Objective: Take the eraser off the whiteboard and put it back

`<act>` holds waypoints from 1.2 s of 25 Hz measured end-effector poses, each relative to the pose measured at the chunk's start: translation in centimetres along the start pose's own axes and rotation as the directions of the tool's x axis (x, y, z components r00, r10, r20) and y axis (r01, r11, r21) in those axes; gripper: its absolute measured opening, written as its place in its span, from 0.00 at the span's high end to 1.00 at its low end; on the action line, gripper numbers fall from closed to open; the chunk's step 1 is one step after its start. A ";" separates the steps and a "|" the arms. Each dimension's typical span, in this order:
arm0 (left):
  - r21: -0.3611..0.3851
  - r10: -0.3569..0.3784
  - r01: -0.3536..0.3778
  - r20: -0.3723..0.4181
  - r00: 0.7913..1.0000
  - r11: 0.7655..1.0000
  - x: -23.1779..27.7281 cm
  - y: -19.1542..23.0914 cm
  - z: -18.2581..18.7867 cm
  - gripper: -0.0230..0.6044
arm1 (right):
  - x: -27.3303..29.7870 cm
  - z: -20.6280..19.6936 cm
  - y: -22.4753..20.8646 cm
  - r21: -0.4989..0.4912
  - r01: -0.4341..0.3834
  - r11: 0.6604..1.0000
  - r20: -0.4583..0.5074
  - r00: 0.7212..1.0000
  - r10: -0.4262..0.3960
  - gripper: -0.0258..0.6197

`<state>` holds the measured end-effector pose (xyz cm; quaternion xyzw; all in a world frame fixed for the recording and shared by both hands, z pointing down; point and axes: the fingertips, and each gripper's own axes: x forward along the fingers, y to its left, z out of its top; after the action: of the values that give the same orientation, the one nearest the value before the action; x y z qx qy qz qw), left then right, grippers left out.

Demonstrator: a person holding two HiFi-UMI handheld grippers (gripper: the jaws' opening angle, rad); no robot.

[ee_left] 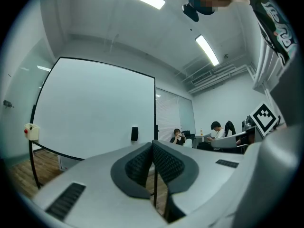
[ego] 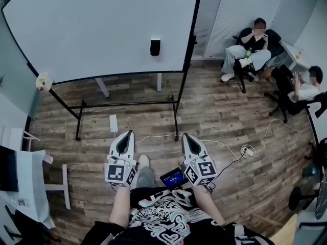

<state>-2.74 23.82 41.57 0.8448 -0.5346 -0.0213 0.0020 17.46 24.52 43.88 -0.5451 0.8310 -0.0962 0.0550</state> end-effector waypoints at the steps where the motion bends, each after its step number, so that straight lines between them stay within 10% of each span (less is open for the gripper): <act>1: 0.000 -0.002 0.002 0.000 1.000 1.000 0.9 0.6 -0.1 0.93 | 1.0 0.0 -0.3 -0.002 0.005 1.000 -0.001 1.000 -0.005 0.94; 30: -0.016 -0.138 0.137 -0.058 0.989 0.990 23.8 17.6 -1.6 0.93 | 28.8 1.1 -3.4 -0.037 0.098 0.994 -0.004 0.995 -0.099 0.94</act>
<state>-8.41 -5.22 42.85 0.8800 -0.4746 0.0006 0.0213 9.23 -3.31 43.90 -0.5861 0.8049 -0.0850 0.0377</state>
